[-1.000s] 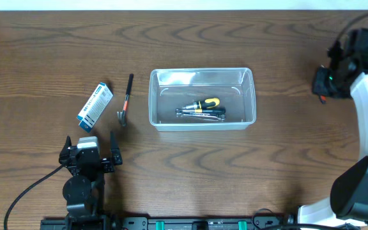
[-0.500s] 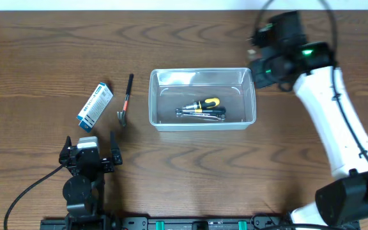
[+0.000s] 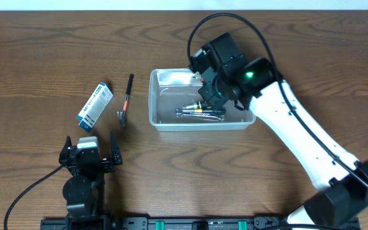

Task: Pack container
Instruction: 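Carry the pliers over the container and open the right gripper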

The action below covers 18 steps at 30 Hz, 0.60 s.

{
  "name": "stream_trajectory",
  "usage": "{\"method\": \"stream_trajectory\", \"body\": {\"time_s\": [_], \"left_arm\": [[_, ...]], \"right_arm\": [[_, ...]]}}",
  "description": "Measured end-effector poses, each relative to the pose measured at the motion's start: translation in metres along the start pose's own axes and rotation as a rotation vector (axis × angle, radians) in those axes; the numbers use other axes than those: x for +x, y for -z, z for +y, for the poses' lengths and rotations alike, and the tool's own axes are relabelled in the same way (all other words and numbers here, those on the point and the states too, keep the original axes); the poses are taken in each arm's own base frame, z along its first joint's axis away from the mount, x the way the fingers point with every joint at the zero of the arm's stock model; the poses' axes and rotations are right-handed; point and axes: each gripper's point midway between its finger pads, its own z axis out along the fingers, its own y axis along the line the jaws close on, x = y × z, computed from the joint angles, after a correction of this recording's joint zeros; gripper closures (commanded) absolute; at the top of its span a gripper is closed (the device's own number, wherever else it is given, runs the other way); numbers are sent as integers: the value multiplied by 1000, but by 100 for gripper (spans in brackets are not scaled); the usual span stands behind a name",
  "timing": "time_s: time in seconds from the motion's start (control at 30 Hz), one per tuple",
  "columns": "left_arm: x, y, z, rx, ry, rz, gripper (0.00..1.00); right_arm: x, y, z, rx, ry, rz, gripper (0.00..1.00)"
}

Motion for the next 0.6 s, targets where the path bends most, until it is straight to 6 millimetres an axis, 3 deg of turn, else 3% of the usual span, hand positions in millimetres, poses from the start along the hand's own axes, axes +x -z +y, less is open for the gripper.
{"method": "stream_trajectory", "body": {"time_s": [0.33,0.47,0.6], "left_arm": [[0,0,0,0,0,0,2],[0,0,0,0,0,0,2],[0,0,0,0,0,0,2]], "right_arm": [[32,-93,2,-17,17,225,99],[46,-114,-1,-22,2,286,99],[49,-120,-14,-11,-44,291,99]]}}
